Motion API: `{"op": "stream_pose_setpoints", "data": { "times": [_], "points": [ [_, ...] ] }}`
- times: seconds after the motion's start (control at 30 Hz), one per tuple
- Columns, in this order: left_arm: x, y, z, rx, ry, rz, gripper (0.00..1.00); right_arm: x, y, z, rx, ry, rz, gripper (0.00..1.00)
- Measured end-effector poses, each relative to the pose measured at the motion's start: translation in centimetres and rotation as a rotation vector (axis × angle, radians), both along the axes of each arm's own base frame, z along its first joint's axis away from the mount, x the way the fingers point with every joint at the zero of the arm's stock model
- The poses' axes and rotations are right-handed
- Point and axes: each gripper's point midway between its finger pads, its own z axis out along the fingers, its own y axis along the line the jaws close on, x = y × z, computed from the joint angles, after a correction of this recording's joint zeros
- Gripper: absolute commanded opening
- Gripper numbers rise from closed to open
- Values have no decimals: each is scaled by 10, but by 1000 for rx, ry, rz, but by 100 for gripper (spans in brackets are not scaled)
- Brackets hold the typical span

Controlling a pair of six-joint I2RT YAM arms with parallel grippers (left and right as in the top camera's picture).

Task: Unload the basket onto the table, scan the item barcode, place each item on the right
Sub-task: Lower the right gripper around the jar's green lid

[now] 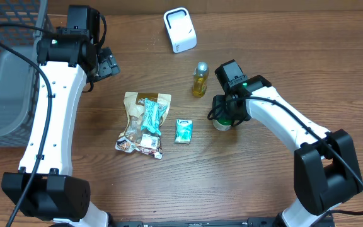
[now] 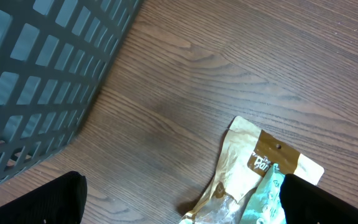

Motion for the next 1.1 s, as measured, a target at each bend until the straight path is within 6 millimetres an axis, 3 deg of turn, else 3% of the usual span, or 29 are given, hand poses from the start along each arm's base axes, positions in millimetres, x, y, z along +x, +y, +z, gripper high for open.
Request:
{"op": "stream_pose_setpoints", "data": {
  "times": [0.33,0.43,0.53,1.1],
  "points": [
    [0,0,0,0,0,0,100,2,2,1,10,-7,-9,56],
    [0,0,0,0,0,0,100,5,3,1,16,-18,-12,67],
    [0,0,0,0,0,0,100,6,3,1,19,-21,-14,71],
    [0,0,0,0,0,0,100,-1,1,0,8,4,-17,59]
  ]
}}
